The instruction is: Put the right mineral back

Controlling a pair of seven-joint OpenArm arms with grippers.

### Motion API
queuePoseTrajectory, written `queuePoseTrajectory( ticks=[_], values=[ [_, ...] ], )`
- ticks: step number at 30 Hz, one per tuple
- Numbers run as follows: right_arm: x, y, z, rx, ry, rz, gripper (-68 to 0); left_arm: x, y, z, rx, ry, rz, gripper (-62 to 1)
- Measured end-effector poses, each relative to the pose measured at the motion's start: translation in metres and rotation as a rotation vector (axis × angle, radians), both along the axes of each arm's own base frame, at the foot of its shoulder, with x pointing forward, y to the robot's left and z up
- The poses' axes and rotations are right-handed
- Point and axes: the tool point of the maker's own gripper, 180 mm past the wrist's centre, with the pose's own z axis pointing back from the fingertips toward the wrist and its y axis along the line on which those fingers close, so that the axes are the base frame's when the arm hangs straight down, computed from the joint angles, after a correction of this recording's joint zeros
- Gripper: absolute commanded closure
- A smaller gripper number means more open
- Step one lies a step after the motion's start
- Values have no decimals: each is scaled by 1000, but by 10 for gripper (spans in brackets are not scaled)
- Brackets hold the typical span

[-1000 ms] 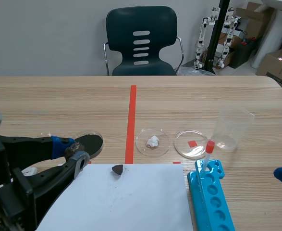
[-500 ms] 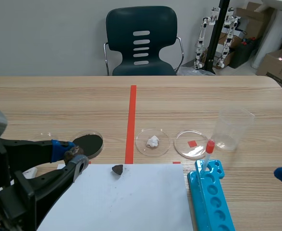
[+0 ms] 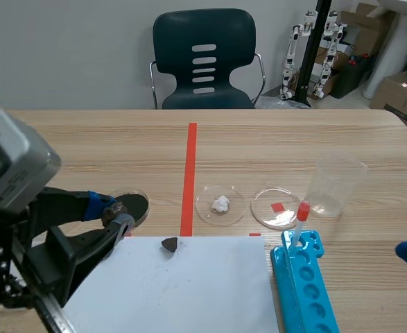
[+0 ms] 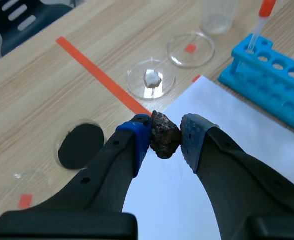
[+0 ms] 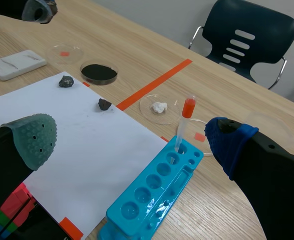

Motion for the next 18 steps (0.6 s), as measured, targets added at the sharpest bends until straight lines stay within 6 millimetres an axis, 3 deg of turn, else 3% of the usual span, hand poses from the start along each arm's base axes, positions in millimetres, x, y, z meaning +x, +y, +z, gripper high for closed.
queuePoseTrajectory(
  ticks=[2,5,9,11,18],
  values=[
    [0,0,0,0,1,1,-621,6,-4,-11,29,22,-20,-53],
    [0,0,0,0,1,1,-621,6,-10,-47,92,131,-46,-53],
    [0,0,0,1,-1,0,-621,-9,-36,-84,141,286,-137,-53],
    [0,0,0,1,0,-2,-621,-9,-41,-95,172,362,-116,-53],
    [0,0,0,0,0,1,-621,16,-56,-102,250,433,-1,-53]
  ],
)
